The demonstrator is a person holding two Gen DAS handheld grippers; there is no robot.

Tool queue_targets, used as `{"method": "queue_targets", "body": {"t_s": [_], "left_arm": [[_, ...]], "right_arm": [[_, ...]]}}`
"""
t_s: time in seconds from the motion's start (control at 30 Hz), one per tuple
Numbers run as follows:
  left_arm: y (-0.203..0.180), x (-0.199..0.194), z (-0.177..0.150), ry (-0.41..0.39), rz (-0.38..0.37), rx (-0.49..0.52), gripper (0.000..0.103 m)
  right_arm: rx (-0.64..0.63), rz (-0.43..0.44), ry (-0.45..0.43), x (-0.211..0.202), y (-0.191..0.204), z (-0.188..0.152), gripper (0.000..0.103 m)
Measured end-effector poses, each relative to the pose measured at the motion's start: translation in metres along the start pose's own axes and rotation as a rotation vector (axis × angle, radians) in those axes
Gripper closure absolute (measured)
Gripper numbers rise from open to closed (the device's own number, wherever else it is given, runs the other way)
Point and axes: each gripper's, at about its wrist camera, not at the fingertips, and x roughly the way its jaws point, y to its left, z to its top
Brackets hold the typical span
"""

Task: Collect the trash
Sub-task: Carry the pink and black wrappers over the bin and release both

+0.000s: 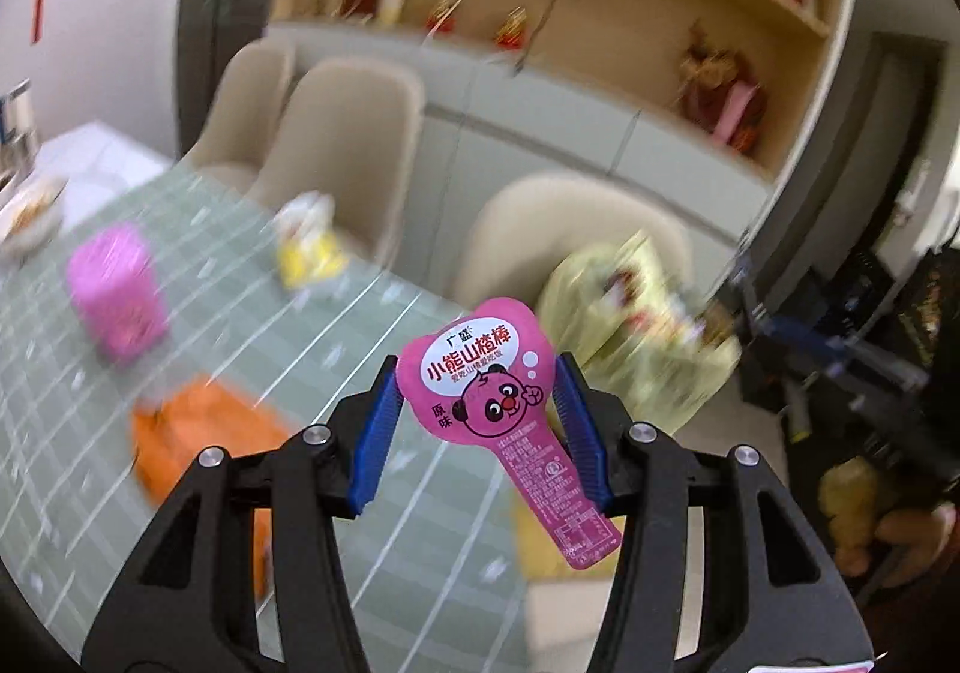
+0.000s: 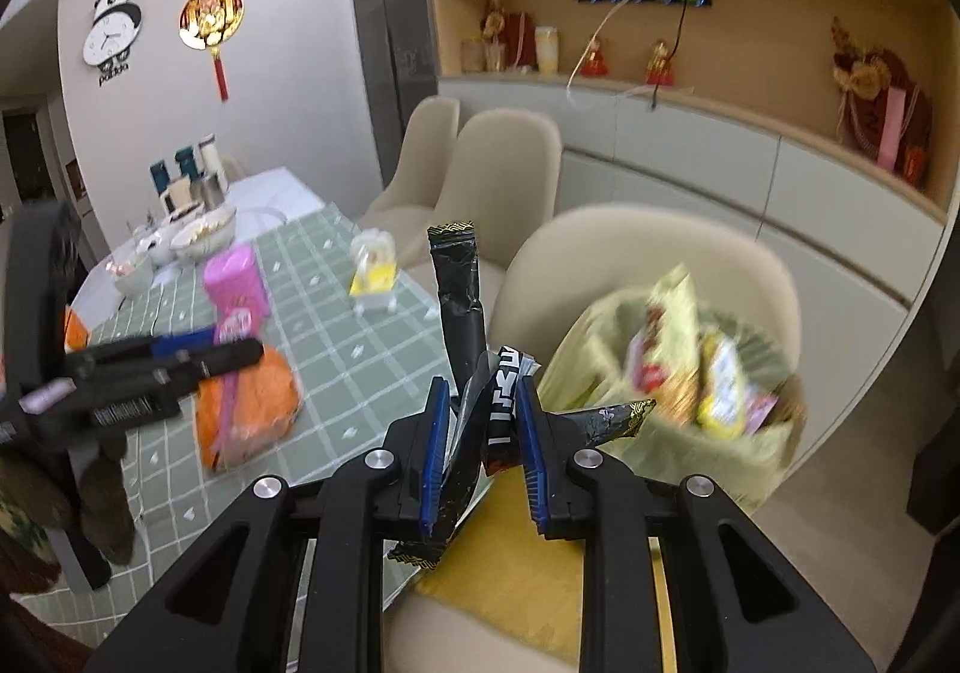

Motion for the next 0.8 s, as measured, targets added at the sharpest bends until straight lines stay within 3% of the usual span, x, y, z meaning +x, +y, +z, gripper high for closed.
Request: {"method": "queue_targets", "body": {"t_s": [0.1, 0.23, 0.47, 0.63, 0.73, 0.8], "left_arm": [[-0.027, 0.016, 0.032, -0.041, -0.081, 0.03, 0.054], [-0.067, 0.057, 0.061, -0.034, -0.163, 0.061, 0.054], [-0.134, 0.184, 0.071, 0.126, -0.231, 0.082, 0.054], [-0.159, 0.251, 0.057, 0.222, -0.203, 0.128, 0.054], [-0.168, 0.287, 0.048, 0.312, -0.131, 0.18, 0.054], [-0.169, 0.298, 0.045, 0.331, -0.099, 0.199, 0.054]], "right_arm": [[0.003, -0.04, -0.043, -0.009, -0.034, 0.015, 0.081], [0.008, -0.099, -0.069, -0.014, -0.079, 0.026, 0.081], [0.061, -0.174, -0.081, -0.016, -0.164, 0.024, 0.081], [0.123, -0.188, -0.044, -0.001, -0.209, 0.01, 0.081], [0.145, -0.179, -0.018, 0.009, -0.226, 0.001, 0.081], [0.155, -0.169, -0.003, 0.017, -0.232, -0.003, 0.081]]}}
